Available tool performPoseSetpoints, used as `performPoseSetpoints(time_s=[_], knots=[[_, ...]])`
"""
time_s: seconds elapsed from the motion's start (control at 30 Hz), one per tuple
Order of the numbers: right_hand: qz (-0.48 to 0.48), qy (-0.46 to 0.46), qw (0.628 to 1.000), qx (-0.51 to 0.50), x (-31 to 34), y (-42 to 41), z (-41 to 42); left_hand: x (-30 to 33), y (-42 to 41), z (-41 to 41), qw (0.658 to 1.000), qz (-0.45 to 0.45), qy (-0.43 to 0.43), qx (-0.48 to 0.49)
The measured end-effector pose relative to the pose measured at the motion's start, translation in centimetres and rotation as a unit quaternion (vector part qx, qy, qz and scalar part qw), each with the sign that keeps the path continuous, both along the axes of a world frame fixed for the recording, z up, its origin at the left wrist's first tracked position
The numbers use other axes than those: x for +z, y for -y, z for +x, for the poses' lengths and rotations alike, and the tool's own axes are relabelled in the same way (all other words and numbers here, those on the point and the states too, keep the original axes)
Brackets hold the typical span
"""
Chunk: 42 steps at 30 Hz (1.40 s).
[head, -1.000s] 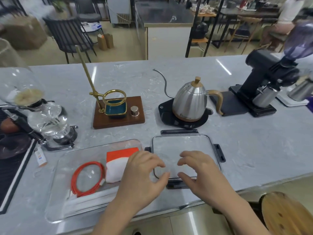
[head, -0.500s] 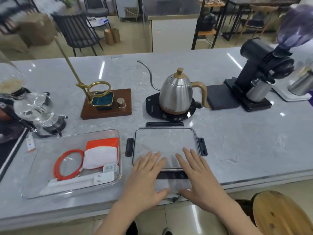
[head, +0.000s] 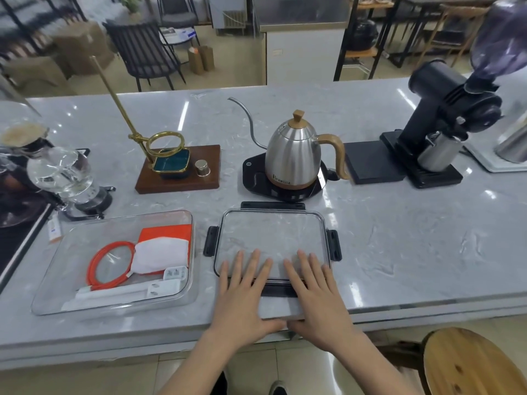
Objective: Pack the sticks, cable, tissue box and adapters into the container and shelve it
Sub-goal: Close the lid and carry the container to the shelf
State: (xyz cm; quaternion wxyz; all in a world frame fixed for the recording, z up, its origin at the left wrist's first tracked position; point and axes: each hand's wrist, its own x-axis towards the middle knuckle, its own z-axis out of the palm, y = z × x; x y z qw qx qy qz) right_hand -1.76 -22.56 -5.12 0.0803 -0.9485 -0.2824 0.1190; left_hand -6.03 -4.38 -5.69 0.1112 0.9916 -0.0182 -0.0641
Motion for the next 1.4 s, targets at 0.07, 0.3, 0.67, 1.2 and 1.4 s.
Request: performPoseSetpoints(time_s=[0.07,0.3,0.67,1.2,1.4], knots=[[-0.005,0.002,1.000,-0.006,-1.1,0.2,-0.1,-0.6,0.0,0.0,1.000,0.004,0.010,0.005],[0.014,0.055,0.998,-0.004,-2.4,0.3,-0.3,-1.1,0.1,-0.2,1.000,0.015,0.023,0.002],[0.064,0.149,0.987,-0.007,-4.2,1.3,-1.9,-2.4,1.2,-2.3,0.996,0.062,0.064,0.007],[0.240,0.213,0.947,-0.009,-5.9,3.7,-3.5,-2.1,2.0,-4.8,0.993,-0.018,0.116,-0.004],[0.258,0.248,0.934,-0.012,-5.0,3.7,-3.8,-2.0,1.8,-5.2,0.983,-0.066,0.168,-0.021]])
